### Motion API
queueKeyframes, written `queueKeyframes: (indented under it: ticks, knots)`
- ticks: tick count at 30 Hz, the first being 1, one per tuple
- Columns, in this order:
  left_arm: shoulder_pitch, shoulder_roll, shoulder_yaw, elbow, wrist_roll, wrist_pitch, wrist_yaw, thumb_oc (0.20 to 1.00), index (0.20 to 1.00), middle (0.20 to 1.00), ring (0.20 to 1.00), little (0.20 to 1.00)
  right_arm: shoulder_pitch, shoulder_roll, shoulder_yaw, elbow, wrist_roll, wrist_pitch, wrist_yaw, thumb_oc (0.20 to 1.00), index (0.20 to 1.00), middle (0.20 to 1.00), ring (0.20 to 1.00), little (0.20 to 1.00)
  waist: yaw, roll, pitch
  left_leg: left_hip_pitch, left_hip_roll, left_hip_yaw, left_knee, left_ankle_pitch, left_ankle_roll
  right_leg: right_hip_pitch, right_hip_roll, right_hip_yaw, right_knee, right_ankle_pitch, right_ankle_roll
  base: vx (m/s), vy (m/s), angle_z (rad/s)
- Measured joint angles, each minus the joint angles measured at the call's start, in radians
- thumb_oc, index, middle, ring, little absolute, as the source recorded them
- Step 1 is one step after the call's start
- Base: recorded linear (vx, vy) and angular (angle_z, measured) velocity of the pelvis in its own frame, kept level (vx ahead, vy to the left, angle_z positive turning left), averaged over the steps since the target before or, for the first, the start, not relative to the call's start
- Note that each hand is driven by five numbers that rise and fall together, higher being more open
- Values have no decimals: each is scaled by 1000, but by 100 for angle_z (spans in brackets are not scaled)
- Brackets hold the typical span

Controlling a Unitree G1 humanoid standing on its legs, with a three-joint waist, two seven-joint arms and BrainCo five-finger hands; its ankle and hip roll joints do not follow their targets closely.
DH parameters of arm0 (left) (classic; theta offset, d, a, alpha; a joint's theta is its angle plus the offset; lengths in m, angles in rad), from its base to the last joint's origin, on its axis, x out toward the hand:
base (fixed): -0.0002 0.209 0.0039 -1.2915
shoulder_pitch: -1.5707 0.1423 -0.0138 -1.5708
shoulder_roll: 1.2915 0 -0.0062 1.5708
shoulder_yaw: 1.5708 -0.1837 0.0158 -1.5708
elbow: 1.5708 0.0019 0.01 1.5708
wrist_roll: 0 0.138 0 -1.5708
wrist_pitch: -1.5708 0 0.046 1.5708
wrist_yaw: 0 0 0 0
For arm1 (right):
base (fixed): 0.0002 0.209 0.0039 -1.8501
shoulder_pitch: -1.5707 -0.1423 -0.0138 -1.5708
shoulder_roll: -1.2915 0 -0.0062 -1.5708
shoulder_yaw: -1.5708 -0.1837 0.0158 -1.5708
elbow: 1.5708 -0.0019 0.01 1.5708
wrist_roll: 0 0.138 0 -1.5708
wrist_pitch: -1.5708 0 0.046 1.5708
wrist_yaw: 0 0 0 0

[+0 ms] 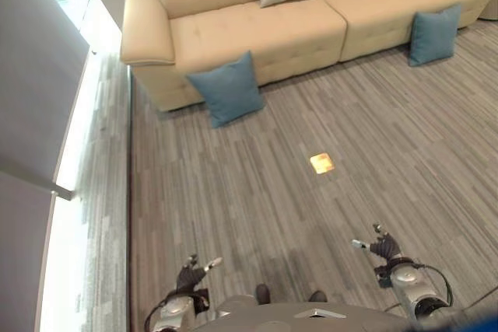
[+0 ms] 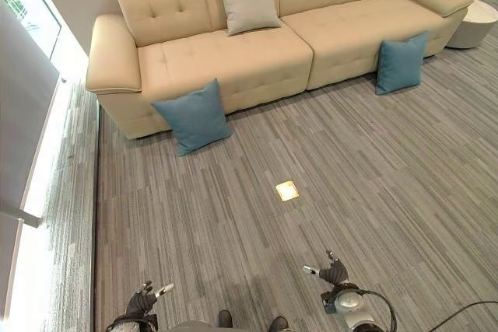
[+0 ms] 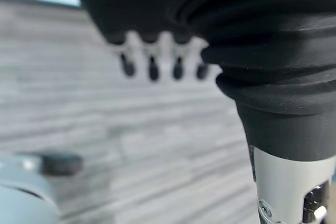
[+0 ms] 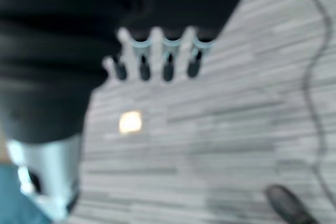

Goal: Pick up all the scattered cushions and arrange them neatly on the sofa.

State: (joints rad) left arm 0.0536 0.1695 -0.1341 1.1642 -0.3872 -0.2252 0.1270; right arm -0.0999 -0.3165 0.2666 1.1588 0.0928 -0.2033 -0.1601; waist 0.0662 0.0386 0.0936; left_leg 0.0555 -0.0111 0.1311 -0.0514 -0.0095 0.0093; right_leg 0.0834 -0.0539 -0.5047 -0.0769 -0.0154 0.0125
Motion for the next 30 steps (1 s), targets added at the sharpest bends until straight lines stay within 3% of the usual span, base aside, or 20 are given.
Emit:
queueKeyframes:
  ticks: [18,23,26,30]
  knots:
    - [14,-5,-14,6,56,2,1,1000,1000,1000,1000,1000,2,23,18,16,0,1,-1,1000,1000,1000,1000,1000,10,-7,-25,-7,14,-15,2,-1,-2,-4,14,-3,10,-9,0,13,-27,1]
    - [6,-7,-14,6,55,3,-11,1000,1000,1000,1000,1000,-1,26,30,15,0,1,-1,1000,1000,1000,1000,1000,17,-6,-22,-39,14,-45,22,6,-13,-12,15,-34,6,-15,-3,-15,-60,19]
    - [-16,-8,-14,5,53,3,-12,1000,1000,1000,1000,1000,-7,26,38,4,0,1,-1,1000,1000,1000,1000,1000,36,-10,-2,-73,10,-63,59,20,-35,-15,12,-48,1,-20,-1,-25,-64,23]
    - [-40,-6,-13,5,52,3,-13,1000,1000,1000,1000,1000,-12,27,39,-13,0,1,-2,1000,1000,1000,1000,1000,56,-38,30,-117,-4,-90,81,73,-107,-15,-2,-110,-7,-19,-10,-13,-53,47]
